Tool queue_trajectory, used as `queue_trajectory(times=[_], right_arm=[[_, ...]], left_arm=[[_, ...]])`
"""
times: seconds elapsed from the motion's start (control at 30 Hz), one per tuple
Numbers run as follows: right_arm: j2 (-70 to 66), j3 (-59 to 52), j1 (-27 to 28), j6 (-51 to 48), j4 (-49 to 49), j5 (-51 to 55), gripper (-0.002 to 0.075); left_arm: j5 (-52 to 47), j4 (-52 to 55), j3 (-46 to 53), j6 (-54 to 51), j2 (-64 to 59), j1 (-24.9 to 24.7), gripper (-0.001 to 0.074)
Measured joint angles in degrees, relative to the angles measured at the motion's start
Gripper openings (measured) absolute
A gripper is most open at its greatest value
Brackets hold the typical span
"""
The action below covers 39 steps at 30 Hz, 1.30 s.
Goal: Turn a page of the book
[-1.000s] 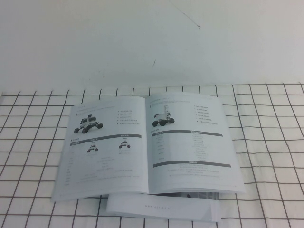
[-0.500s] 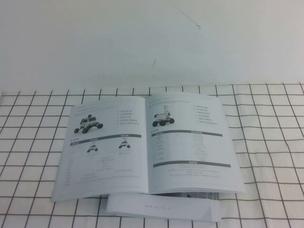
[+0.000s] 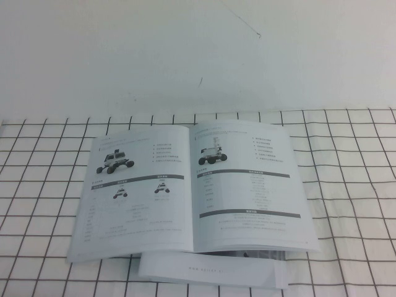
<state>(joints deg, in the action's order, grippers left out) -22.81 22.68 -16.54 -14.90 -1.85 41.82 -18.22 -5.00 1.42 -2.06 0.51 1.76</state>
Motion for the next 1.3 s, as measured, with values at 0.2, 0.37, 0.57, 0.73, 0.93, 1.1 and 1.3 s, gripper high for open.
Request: queue_trajectory(times=[0.2, 0.37, 0.57, 0.73, 0.93, 1.1, 1.3], right_arm=[[0.0, 0.0, 0.0, 0.0, -0.09, 0.0, 0.0001], [0.0, 0.0, 0.0, 0.0, -0.09, 0.0, 0.0001], [0.0, 0.0, 0.0, 0.0, -0.09, 0.0, 0.0001], [0.0, 0.0, 0.0, 0.0, -0.15, 0.03, 0.0001], [0.0, 0.0, 0.0, 0.0, -0.23, 0.13, 0.0001], [1.67, -0.13, 0.0, 0.0, -0.23, 0.13, 0.0001], [8.45, -0.13, 1.96, 0.0, -0.42, 0.13, 0.0001]], left_arm=[[-0.48, 0.0, -0.1, 0.1, 0.0, 0.0, -0.0003], [-0.59, 0.09, -0.1, 0.2, 0.0, 0.0, -0.0003], [-0.68, 0.09, -0.1, 0.2, 0.0, 0.0, -0.0003], [-0.68, 0.09, -0.1, 0.2, 0.0, 0.0, -0.0003], [-0.68, 0.09, -0.1, 0.2, 0.0, 0.0, -0.0003], [-0.68, 0.09, -0.1, 0.2, 0.0, 0.0, -0.0003], [-0.68, 0.09, -0.1, 0.2, 0.0, 0.0, -0.0003]])
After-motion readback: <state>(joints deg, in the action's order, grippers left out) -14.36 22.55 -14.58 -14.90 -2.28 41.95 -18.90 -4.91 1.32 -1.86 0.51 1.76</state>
